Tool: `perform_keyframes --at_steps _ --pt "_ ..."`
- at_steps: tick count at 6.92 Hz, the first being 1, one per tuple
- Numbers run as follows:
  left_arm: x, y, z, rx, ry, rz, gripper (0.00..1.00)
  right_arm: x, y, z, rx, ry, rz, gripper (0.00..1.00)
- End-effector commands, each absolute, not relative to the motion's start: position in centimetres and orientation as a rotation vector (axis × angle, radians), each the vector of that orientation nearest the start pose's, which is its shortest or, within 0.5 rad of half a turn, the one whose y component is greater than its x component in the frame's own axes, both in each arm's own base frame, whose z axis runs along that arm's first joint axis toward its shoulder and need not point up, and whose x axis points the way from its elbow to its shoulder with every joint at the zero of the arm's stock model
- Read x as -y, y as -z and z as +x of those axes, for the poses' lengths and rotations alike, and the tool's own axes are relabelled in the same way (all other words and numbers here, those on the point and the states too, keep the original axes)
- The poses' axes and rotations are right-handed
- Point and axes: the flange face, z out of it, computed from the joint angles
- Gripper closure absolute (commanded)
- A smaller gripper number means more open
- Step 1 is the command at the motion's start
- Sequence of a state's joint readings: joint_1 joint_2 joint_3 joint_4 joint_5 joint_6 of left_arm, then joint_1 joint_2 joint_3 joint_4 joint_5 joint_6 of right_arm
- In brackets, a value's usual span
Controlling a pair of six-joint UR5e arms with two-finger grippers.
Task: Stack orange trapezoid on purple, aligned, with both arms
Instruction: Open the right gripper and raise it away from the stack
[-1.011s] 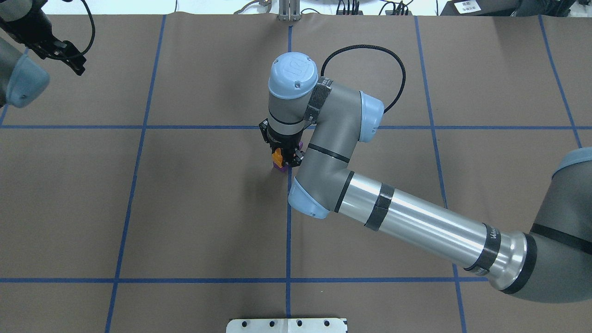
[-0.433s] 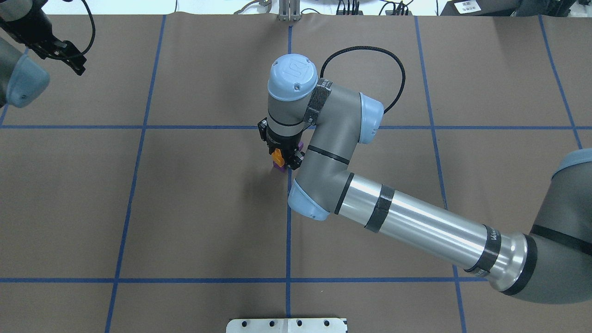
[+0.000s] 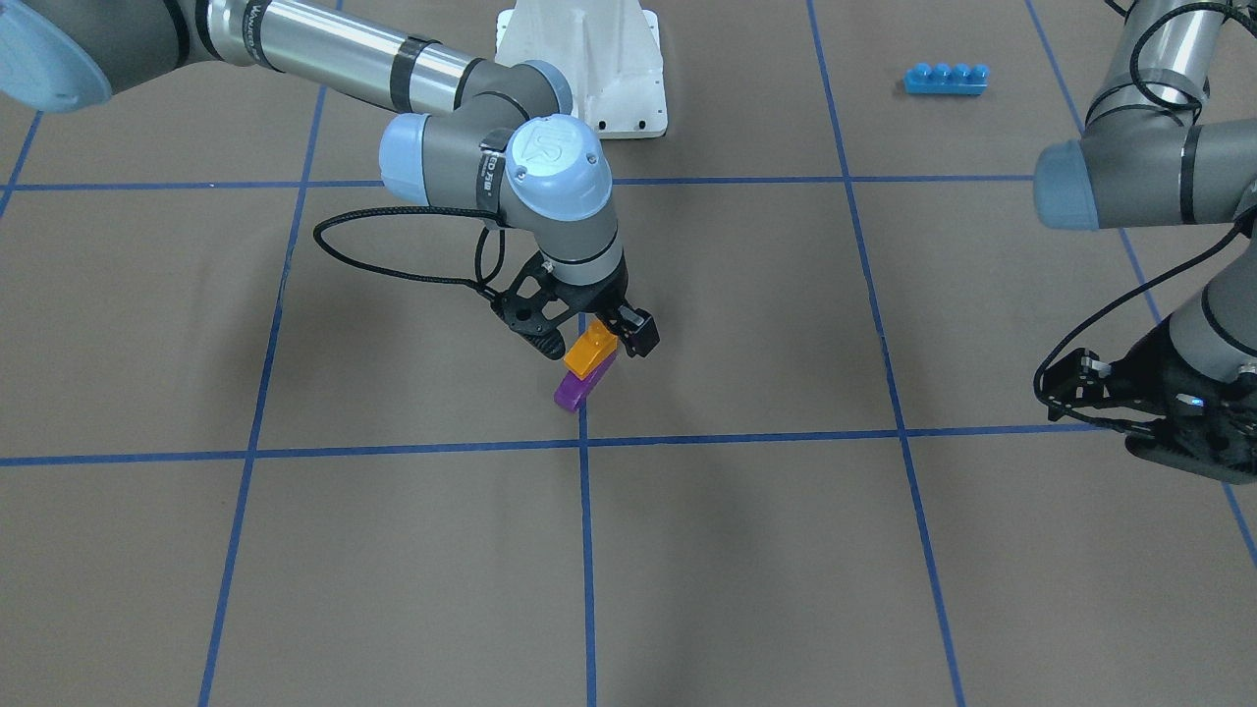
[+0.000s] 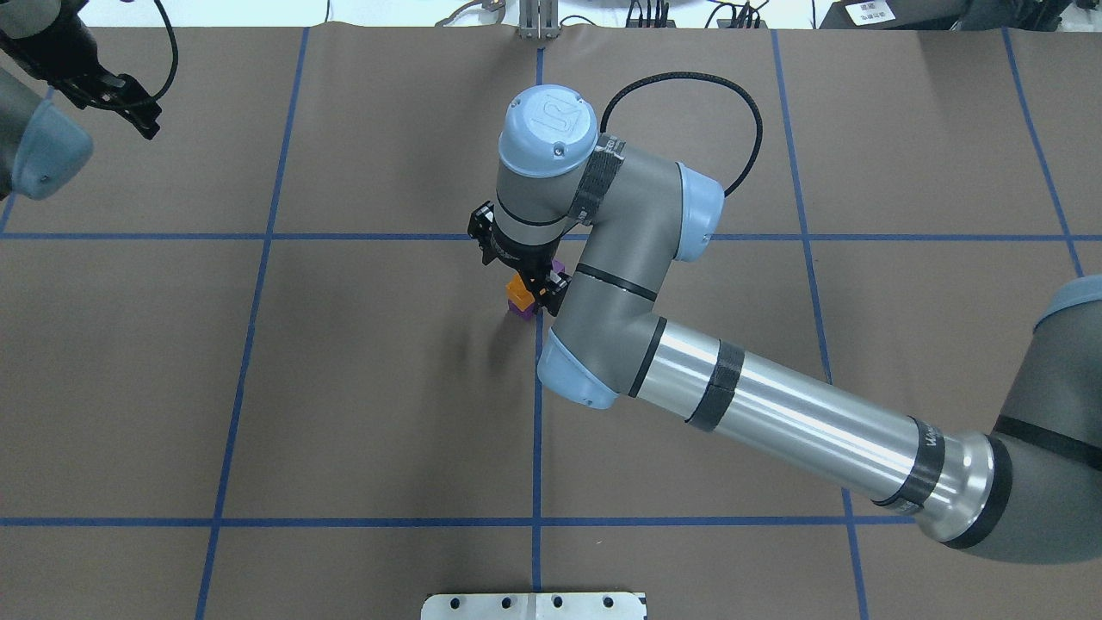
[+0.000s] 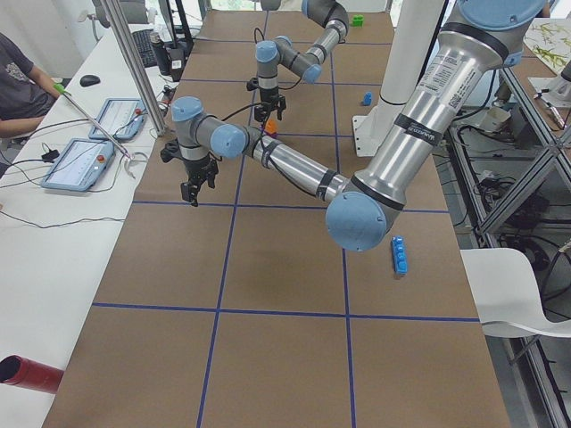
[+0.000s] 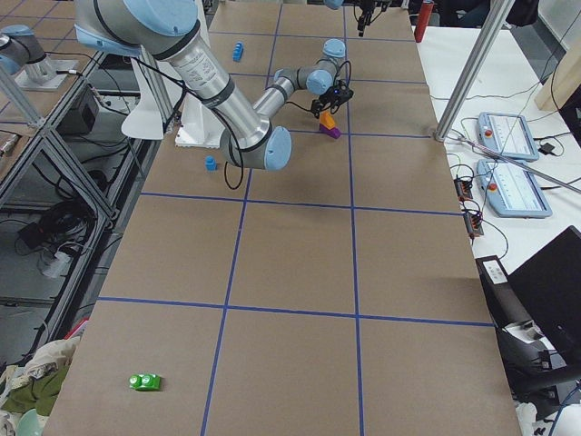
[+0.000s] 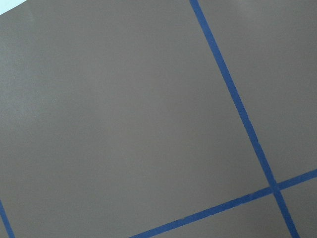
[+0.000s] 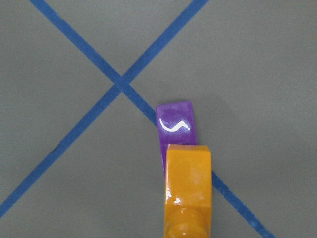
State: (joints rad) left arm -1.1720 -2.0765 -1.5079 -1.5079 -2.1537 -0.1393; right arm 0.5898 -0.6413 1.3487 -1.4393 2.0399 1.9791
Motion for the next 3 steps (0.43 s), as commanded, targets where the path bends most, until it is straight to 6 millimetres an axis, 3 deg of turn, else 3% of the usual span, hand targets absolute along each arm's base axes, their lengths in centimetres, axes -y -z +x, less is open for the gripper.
perform_keyframes --at_steps 1,2,3 --pt "66.1 -40.5 19.2 -0.657 -0.36 0.207 0.0 51.1 -13.4 -50.1 0.927 -0.729 -0.316 0.0" --pt "66.0 -40.3 18.9 -0.658 -0.355 0.213 0.0 50.1 -14.6 -44.9 0.897 -0.625 -0.233 0.0" --pt "65.9 -40.9 17.5 -0.657 -0.334 0.214 0.0 50.6 -17.2 -38.9 0.844 -0.517 -0.14 0.0"
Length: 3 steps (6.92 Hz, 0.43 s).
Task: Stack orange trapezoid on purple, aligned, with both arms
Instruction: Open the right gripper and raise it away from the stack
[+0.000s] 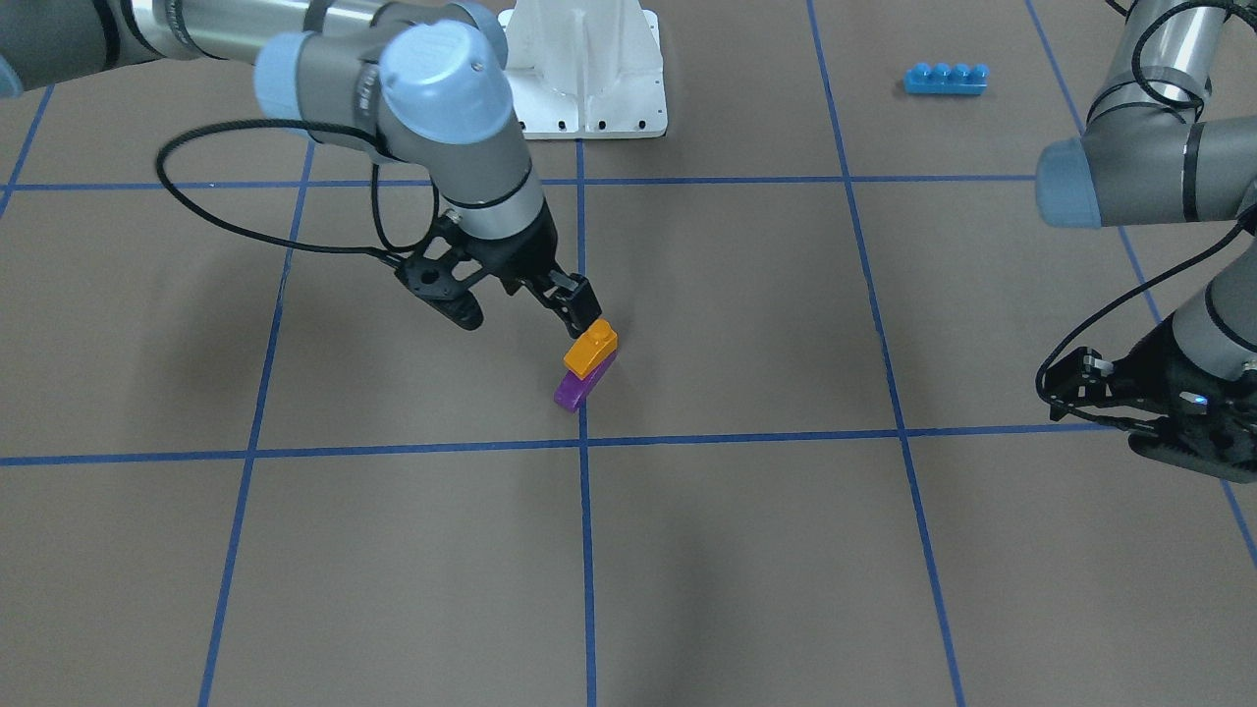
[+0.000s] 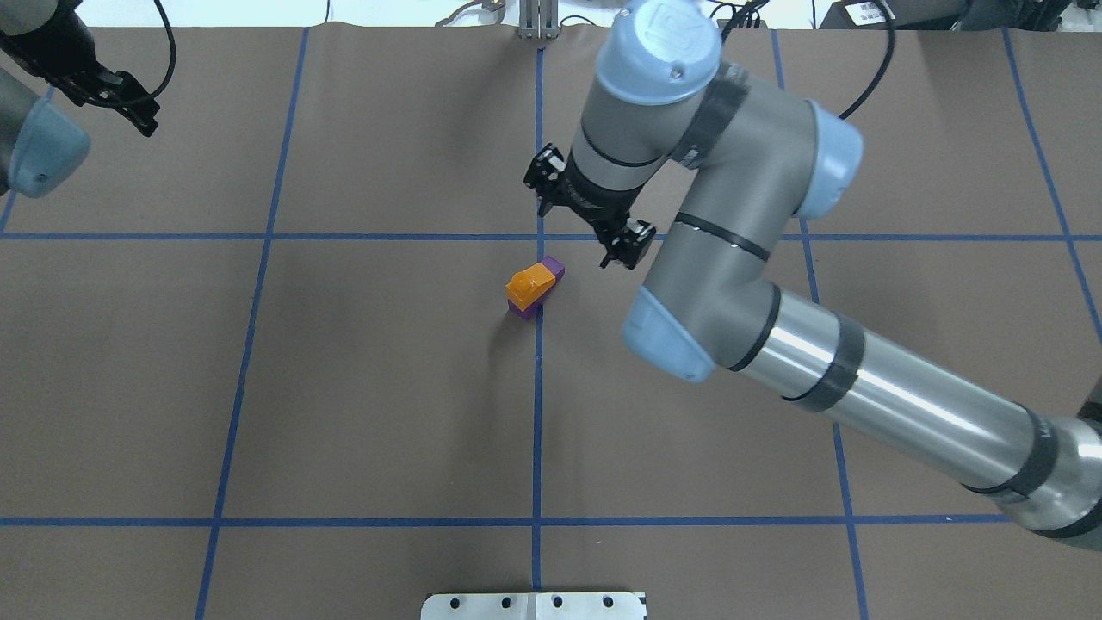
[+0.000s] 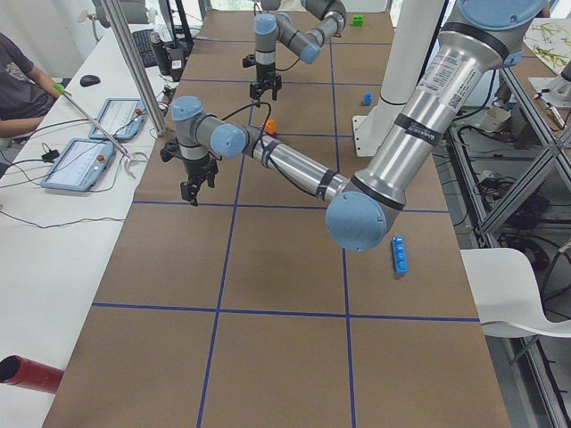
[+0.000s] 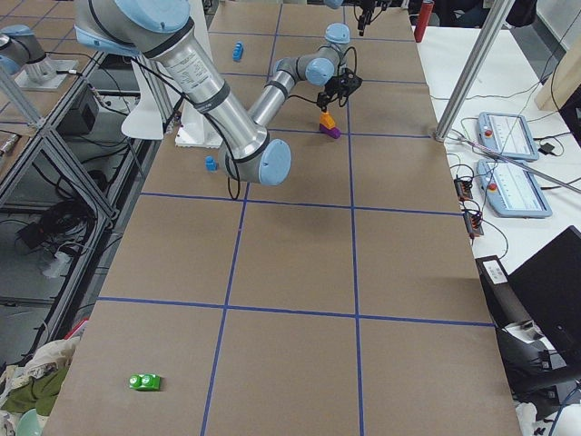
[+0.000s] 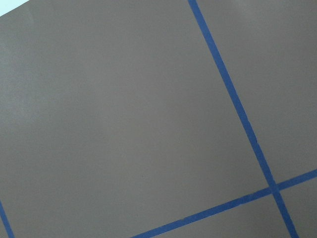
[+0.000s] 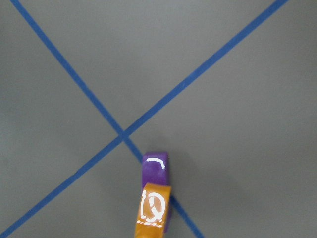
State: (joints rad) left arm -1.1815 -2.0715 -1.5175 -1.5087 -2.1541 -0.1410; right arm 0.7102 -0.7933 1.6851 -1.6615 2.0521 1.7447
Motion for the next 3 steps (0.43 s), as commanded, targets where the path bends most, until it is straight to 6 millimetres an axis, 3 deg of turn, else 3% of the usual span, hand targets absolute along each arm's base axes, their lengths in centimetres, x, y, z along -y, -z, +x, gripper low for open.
perform_keyframes --at_steps 1,2,3 --pt "64.7 -43.0 15.8 -0.654 -0.313 0.223 0.0 52.9 -21.2 -32.0 0.805 -0.386 -0.031 0.0" --pt "65.1 -44.1 11.7 -0.647 -0.255 0.241 0.0 55.9 -27.7 -24.5 0.772 -0.269 -0.005 0.0" --pt "64.4 -47.5 5.5 -0.65 -0.184 0.225 0.0 58.1 -35.5 -17.1 0.744 -0.138 -0.006 0.0"
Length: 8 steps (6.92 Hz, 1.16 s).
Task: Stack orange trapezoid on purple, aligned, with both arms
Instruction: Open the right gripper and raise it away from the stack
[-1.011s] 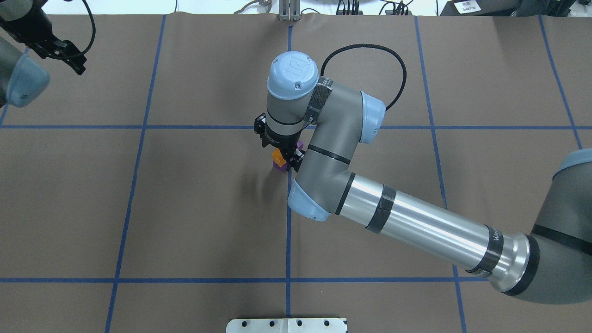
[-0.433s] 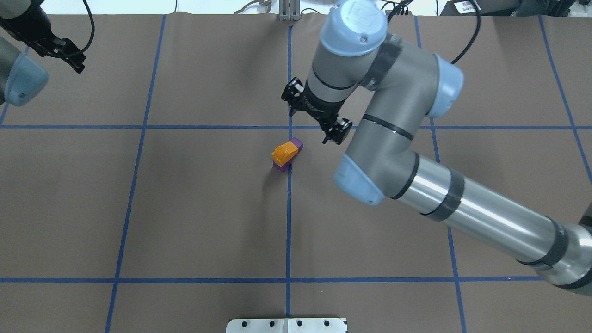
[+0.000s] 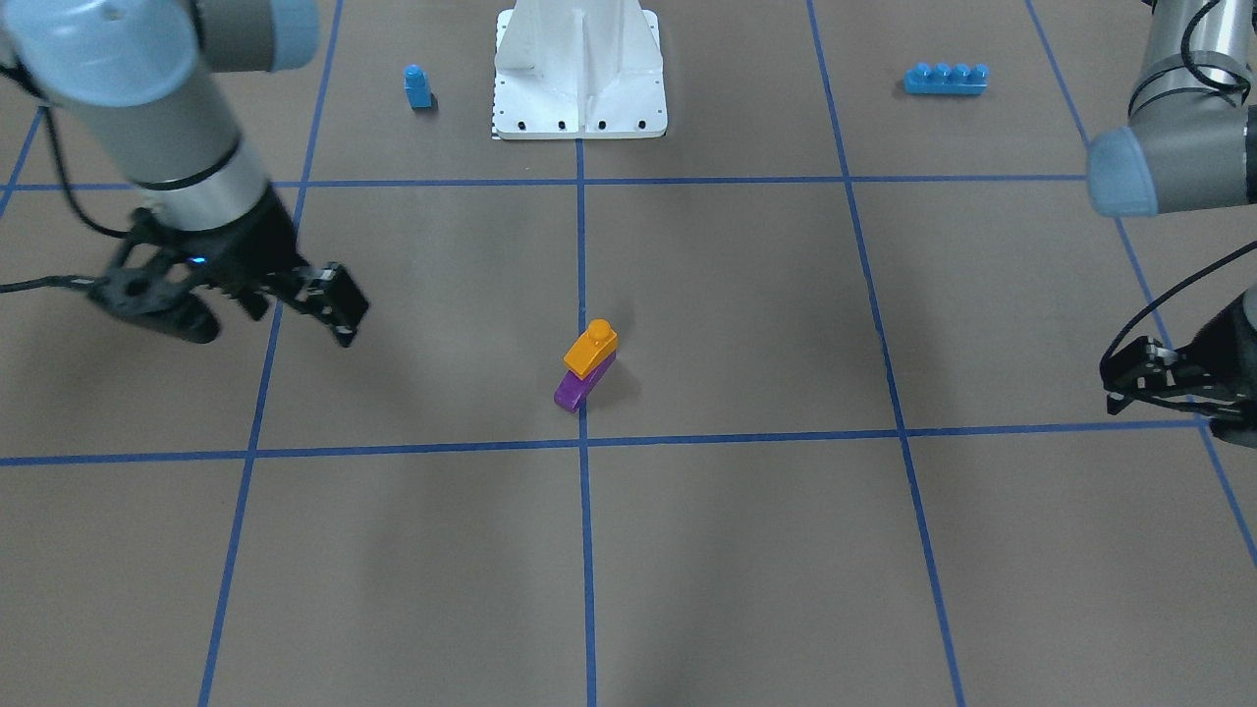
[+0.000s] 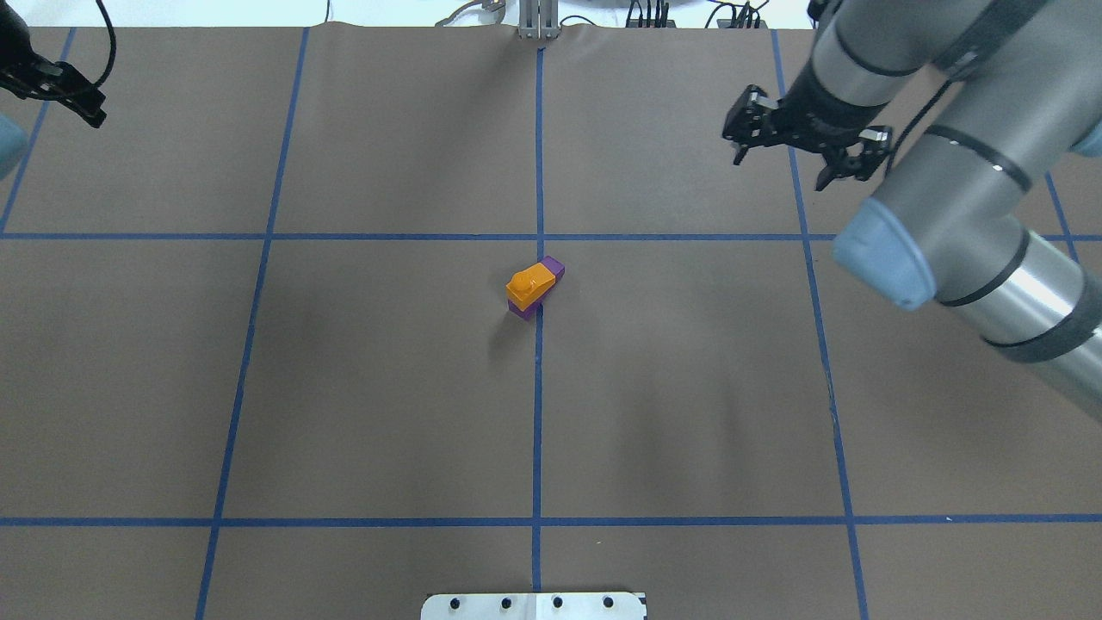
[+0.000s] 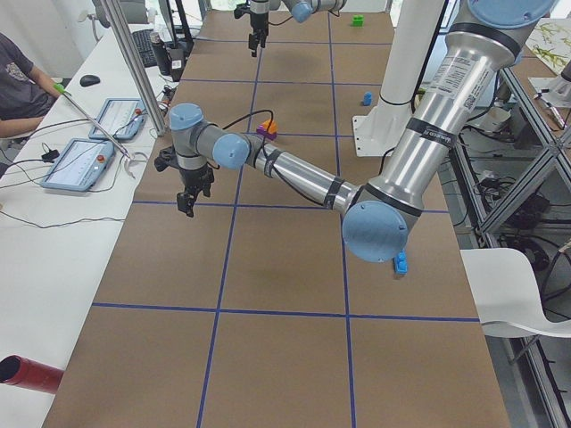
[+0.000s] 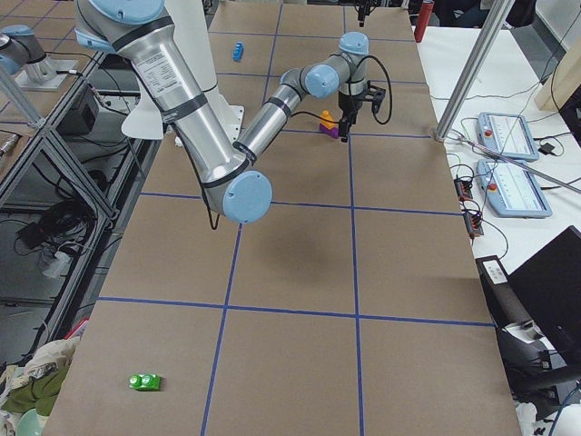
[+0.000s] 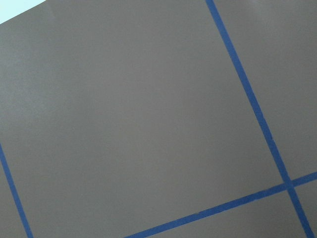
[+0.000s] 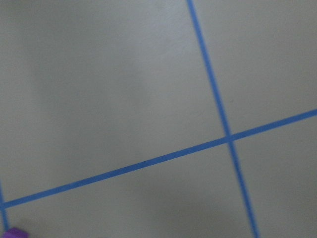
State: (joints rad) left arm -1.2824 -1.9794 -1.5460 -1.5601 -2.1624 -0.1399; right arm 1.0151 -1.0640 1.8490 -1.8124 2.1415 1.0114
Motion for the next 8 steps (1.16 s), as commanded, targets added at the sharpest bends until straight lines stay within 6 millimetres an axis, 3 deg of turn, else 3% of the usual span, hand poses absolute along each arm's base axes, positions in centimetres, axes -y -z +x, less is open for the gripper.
perform_keyframes --at_steps 1,2,3,4,5,6,8 --pt "63.5 -50.3 1.7 -0.712 -0.277 0.232 0.0 58.4 -42.8 -10.6 0.725 -0.025 -0.003 0.0" --pt "62.1 -53.7 -1.8 -0.721 -0.323 0.243 0.0 57.6 -48.5 -5.2 0.777 0.033 -0.027 0.0" --pt "59.3 -57.1 -4.0 -0.76 -0.311 0.222 0.0 55.1 -54.7 -0.6 0.811 0.093 0.009 0.0" --pt "56.0 -60.6 -4.0 -0.815 -0.287 0.169 0.0 52.9 -58.8 1.4 0.811 0.091 0.066 0.0" --pt "54.9 -63.1 -4.2 -0.809 -0.267 0.123 0.0 52.2 -60.0 2.5 0.803 0.108 0.128 0.0" --pt "55.0 -62.7 -4.8 -0.806 -0.247 0.128 0.0 49.2 -64.6 2.9 0.797 0.075 0.074 0.0" --pt "54.9 -62.1 -6.7 -0.802 -0.185 0.134 0.0 49.3 -64.1 4.6 0.801 0.002 0.086 0.0"
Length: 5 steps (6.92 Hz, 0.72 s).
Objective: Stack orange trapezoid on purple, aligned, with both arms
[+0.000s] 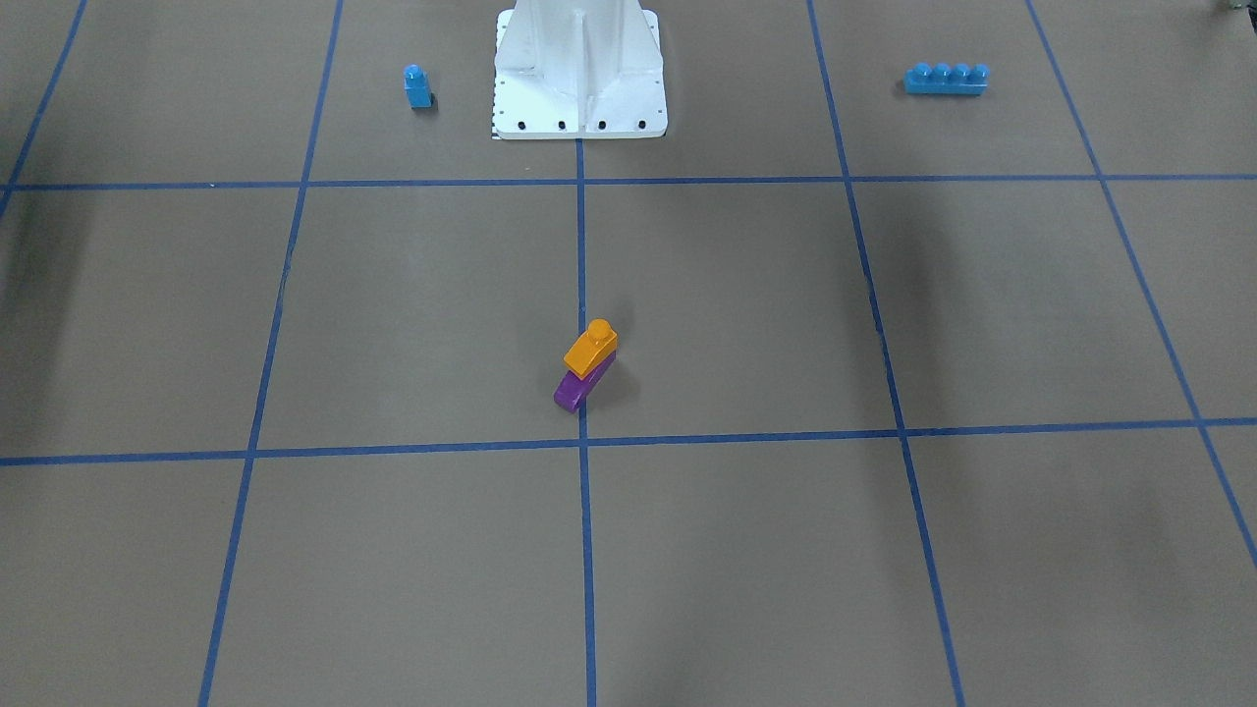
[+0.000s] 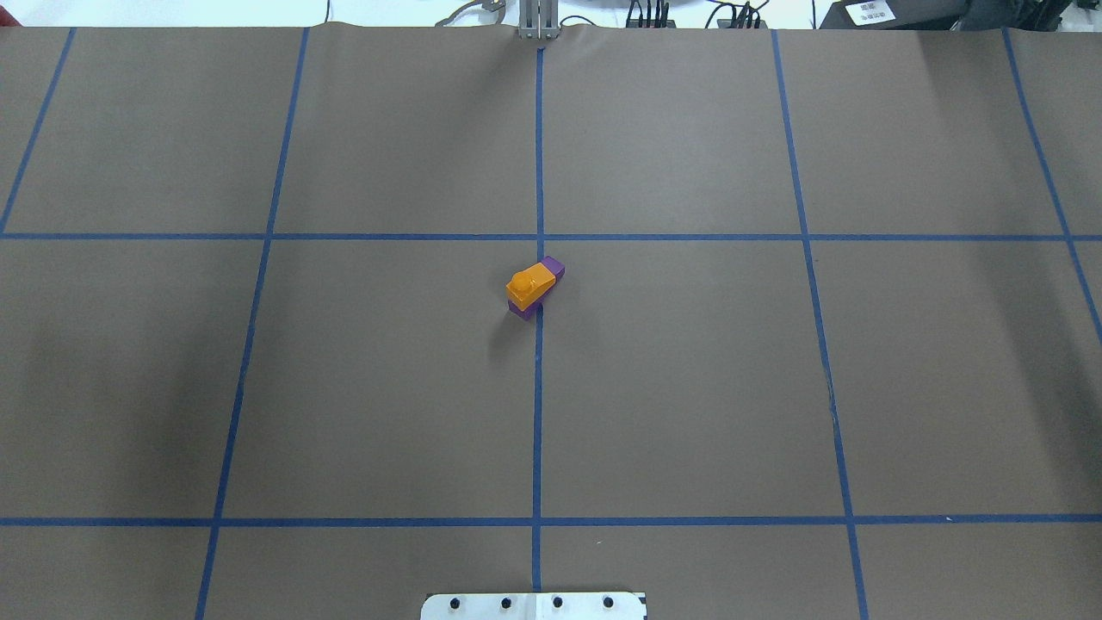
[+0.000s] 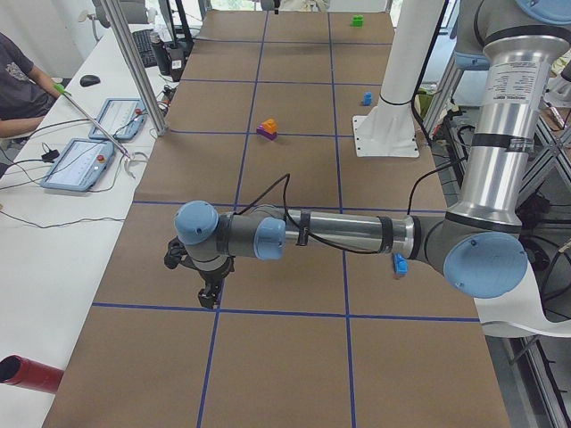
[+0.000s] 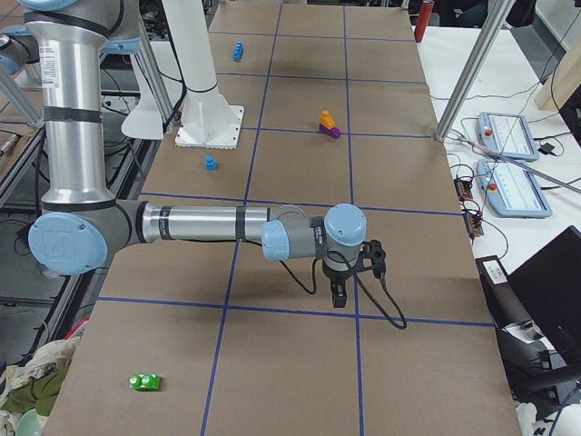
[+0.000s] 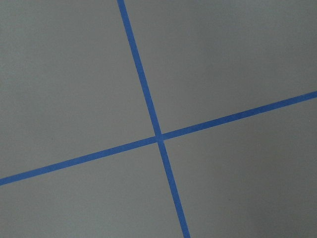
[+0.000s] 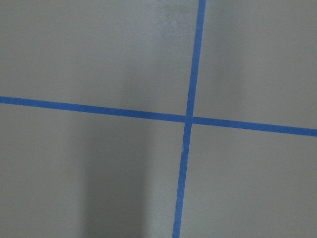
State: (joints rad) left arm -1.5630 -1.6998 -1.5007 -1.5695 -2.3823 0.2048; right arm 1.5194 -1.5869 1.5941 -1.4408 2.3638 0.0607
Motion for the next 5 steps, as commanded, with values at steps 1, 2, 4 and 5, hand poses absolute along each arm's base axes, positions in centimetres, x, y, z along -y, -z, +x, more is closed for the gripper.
perform_keyframes --at_steps 1,2,4,5 --pt "55.1 -61.8 -6.8 -0.777 -0.161 0.126 0.0 48.8 -63.0 5.9 0.806 -0.032 0.078 0.0" --pt "54.7 -62.2 -6.9 -0.77 -0.147 0.115 0.0 48.5 -60.4 6.3 0.802 -0.061 0.021 0.0" --pt "54.0 -63.3 -7.0 -0.72 -0.135 0.092 0.0 47.4 -60.9 6.1 0.806 -0.06 -0.008 0.0" --pt "53.9 -63.2 -7.0 -0.715 -0.134 0.093 0.0 47.2 -61.3 6.1 0.805 -0.064 -0.015 0.0"
